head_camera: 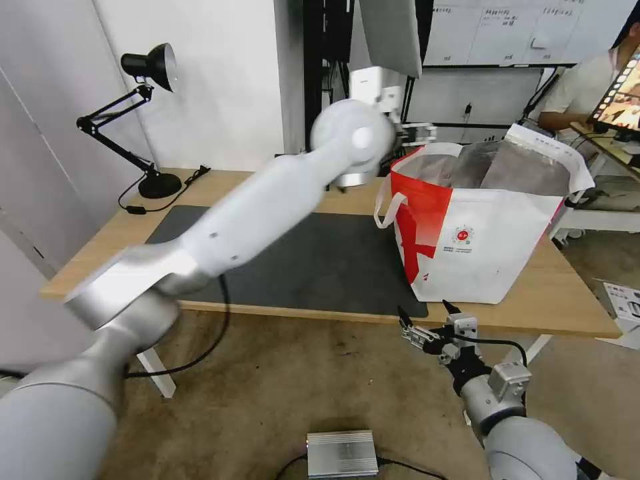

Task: Pick up the trash from the table and place it into the takeout bag.

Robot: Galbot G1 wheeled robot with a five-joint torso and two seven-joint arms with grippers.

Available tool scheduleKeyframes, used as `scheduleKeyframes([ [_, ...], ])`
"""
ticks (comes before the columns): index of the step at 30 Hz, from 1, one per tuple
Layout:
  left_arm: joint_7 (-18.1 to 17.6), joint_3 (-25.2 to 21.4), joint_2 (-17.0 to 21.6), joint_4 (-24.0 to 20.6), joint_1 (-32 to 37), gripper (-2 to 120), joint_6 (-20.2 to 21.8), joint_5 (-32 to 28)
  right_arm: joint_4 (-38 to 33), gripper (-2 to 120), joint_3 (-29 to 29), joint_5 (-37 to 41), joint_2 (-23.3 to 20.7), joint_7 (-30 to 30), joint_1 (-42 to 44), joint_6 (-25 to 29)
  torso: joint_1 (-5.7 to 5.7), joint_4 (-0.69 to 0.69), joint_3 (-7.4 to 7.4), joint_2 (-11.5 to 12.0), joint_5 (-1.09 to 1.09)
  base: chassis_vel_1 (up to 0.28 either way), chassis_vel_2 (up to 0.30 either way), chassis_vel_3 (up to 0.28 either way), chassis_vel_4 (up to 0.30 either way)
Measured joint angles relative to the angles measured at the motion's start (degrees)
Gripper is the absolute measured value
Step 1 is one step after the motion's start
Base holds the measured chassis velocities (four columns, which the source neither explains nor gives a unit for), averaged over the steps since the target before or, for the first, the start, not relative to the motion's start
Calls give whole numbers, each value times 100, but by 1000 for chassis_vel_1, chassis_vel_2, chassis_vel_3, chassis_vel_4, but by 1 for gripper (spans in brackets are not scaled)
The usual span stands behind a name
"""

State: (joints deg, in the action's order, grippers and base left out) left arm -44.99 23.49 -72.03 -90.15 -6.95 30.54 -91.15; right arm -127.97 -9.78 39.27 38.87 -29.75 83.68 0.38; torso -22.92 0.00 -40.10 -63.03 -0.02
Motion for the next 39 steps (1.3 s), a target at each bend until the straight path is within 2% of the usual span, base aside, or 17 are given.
scheduleKeyframes([
  [1,9,-101,272,-212,164,100,-6,-21,0,100,0,0,0,0,0,0,0,1,0,0,0,0,0,0,0],
  [3,14,-130,347,-268,213,100,-7,-32,0,100,0,0,0,-1,0,0,0,1,0,0,0,0,0,0,0],
  [5,74,-369,854,-626,599,100,-24,-54,0,100,0,0,0,0,0,0,0,1,0,0,-1,0,0,0,0],
  [6,74,-369,854,-626,599,100,-24,-54,0,100,0,0,0,0,0,0,0,1,0,0,-1,0,0,0,0],
  [9,162,-740,1492,-1074,1229,100,-47,-48,0,100,0,0,0,0,0,0,0,-1,0,0,0,0,0,0,0],
  [13,225,-942,1812,-1288,1559,100,-56,-32,0,100,0,0,0,-1,0,0,0,1,0,0,-2,0,0,0,0],
  [14,387,-1251,2207,-1519,1952,100,-76,39,0,100,0,0,0,2,0,0,0,1,0,1,-1,0,0,0,0],
  [17,489,-1442,2410,-1643,2177,100,-86,79,0,100,-1,0,0,2,0,0,0,1,0,1,-1,0,0,0,0],
  [18,649,-1942,2800,-1923,2738,100,-89,142,0,100,0,0,-1,0,0,0,0,0,0,0,-1,0,0,0,0],
  [20,817,-2461,3080,-2135,3382,100,-114,275,0,100,0,0,-1,0,0,0,1,2,0,0,0,0,0,0,0],
  [21,817,-2461,3080,-2135,3382,100,-114,275,0,100,0,0,-1,0,0,0,1,2,0,0,0,0,0,0,0],
  [25,1429,-3136,3355,-2437,4564,100,-606,940,0,100,0,0,0,0,-1,0,1,0,0,1,1,0,0,0,0],
  [26,1429,-3136,3355,-2437,4564,100,-606,940,0,100,0,0,0,0,-1,0,1,0,0,1,1,0,0,0,0],
  [28,1798,-3453,3353,-2519,5164,100,-911,1456,0,100,0,0,-1,0,0,0,0,-1,0,0,2,0,0,0,0],
  [33,2249,-3962,3251,-2638,6109,100,-1275,2317,0,100,0,0,-1,0,-1,0,0,-1,0,0,2,0,0,0,0],
  [36,2595,-4377,3069,-2720,6941,100,-1727,3174,0,100,0,0,-1,0,0,0,0,0,0,0,2,0,0,0,0],
  [39,2739,-4527,2868,-2735,7332,100,-2016,3707,0,100,0,0,-1,0,0,0,0,1,0,0,2,0,0,0,0],
])
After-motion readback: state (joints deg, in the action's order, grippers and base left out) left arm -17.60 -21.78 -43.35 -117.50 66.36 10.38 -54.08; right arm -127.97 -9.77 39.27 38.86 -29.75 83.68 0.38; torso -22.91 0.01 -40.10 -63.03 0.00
